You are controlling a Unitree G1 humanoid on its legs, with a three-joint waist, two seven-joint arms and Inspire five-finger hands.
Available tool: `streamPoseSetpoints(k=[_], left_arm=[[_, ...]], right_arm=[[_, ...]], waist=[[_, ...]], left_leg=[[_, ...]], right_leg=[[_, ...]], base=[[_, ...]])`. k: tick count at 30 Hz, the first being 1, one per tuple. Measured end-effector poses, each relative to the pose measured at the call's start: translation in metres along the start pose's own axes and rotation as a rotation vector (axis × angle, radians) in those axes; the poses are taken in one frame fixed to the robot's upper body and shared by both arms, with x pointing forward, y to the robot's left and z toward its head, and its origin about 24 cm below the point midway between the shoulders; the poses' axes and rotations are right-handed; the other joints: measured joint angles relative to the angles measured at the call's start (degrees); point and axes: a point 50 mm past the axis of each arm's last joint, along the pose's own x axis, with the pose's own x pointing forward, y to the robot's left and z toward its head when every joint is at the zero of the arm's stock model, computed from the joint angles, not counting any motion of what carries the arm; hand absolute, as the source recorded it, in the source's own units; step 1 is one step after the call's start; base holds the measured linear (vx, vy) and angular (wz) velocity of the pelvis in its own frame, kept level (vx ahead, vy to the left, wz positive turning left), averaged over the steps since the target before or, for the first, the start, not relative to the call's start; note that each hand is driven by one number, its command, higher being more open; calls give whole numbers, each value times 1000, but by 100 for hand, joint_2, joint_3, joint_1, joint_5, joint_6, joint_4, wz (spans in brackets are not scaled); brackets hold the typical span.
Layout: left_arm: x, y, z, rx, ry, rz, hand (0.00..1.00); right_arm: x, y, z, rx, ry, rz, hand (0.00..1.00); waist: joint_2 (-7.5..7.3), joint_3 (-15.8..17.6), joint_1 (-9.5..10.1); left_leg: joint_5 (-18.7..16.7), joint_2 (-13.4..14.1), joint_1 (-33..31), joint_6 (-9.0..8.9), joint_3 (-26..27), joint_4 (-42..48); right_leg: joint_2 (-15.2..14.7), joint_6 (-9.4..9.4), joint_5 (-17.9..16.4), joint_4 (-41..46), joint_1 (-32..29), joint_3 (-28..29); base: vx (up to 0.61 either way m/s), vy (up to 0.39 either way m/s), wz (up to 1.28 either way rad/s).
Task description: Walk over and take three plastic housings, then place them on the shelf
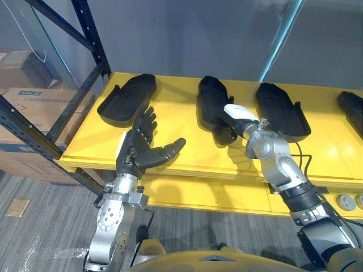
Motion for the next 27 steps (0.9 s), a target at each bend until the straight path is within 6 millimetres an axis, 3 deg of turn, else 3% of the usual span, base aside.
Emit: streamPoseSetpoints(k=[6,7,19,27], left_arm=[[0,0,0,1,0,-10,100],[0,0,0,1,-1,-11,100],[0,1,1,26,-1,-8,100],[1,2,0,29,14,-8,100]], right_arm=[[0,2,3,14,-34,24,0],[1,2,3,13,-35,28,100],[-2,-3,4,16,-25,108,100],[-16,-6,10,-74,-62,249,100]], waist=[[7,4,-18],[12,2,-18],[20,1,-58],[16,-9,-133]], left_leg=[[-13,-2,60,-8,15,-2],[-16,-2,73,-9,15,-2],[-68,-2,72,-37,25,-4],[-76,-7,131,-37,139,-2]], right_leg=[[-2,-3,-4,-16,55,7],[-2,-6,-8,-15,66,7],[-4,-42,-30,-39,58,10],[-13,-3,-6,-32,49,101]], base=[[0,0,0],[0,0,0],[0,0,0],[0,-1,-6]])
